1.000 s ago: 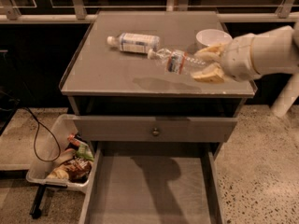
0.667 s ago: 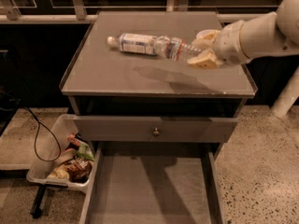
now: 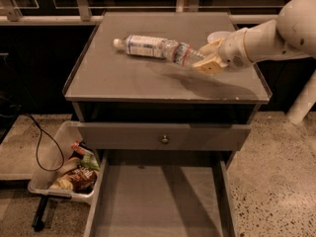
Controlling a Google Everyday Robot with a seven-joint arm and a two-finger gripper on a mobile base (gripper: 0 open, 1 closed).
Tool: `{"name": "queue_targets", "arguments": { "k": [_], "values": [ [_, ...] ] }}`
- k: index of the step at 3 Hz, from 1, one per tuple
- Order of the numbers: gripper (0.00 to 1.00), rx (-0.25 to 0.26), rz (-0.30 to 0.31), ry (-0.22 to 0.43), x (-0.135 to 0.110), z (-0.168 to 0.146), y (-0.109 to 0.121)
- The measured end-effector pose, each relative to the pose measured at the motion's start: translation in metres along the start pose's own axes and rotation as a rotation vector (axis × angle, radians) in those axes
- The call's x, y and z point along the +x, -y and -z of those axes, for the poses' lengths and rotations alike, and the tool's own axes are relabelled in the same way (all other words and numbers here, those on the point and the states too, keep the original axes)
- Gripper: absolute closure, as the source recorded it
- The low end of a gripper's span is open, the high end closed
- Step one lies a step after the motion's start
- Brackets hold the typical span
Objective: Pick water bottle from middle drawer and place on counter
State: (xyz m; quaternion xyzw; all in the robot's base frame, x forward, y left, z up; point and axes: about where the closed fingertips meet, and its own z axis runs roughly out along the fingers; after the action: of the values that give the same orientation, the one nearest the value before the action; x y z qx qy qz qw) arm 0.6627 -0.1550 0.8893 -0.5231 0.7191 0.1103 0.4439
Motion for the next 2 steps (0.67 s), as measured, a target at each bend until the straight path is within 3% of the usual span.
{"name": "queue_targets", "arguments": {
  "k": [2],
  "values": [
    [1.00, -0.084, -0.051, 0.032, 0.0064, -0.0241, -0.0093]
  ]
}}
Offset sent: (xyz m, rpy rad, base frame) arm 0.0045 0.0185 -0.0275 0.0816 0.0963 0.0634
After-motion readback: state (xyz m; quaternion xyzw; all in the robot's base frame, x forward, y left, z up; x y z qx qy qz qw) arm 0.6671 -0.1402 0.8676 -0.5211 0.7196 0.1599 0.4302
